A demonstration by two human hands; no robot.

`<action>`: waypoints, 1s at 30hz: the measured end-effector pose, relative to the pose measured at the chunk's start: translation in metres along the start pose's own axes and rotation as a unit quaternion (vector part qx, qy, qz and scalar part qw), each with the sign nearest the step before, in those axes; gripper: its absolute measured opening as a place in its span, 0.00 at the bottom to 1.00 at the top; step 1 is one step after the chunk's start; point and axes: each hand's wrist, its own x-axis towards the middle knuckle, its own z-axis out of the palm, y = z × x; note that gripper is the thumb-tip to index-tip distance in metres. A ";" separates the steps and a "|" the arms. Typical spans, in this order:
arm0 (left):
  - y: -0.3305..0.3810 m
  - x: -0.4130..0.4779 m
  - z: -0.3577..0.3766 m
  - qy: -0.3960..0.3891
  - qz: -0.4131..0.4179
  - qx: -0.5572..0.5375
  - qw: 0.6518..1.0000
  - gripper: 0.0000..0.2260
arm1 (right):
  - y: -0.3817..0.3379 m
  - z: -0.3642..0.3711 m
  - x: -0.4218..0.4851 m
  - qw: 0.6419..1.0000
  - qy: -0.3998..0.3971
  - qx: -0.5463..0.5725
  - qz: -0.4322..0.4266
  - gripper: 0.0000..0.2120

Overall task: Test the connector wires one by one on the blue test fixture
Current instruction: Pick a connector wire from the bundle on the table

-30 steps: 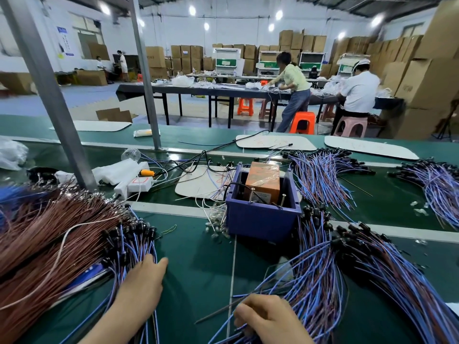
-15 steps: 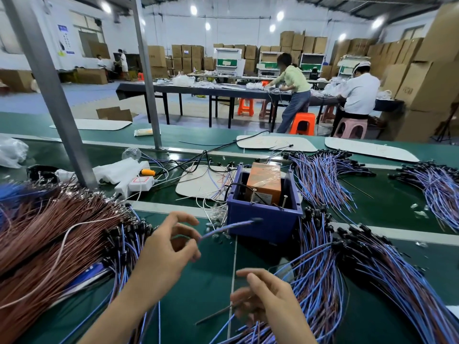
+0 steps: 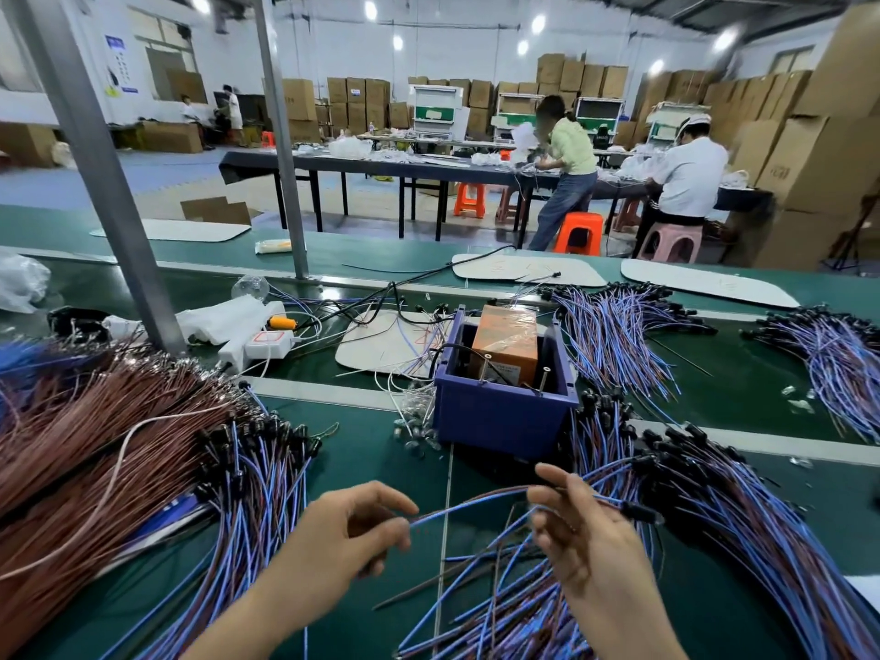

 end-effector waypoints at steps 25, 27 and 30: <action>0.017 0.020 0.031 0.047 0.134 0.158 0.977 0.06 | 0.007 0.026 0.009 0.825 -0.164 -0.519 -0.152 0.05; 0.018 0.030 0.034 0.073 0.120 0.087 0.986 0.05 | 0.010 0.024 0.011 0.836 -0.163 -0.506 -0.133 0.06; 0.013 0.042 0.040 0.109 0.071 -0.084 0.988 0.04 | 0.011 0.023 0.016 0.861 -0.135 -0.469 -0.145 0.06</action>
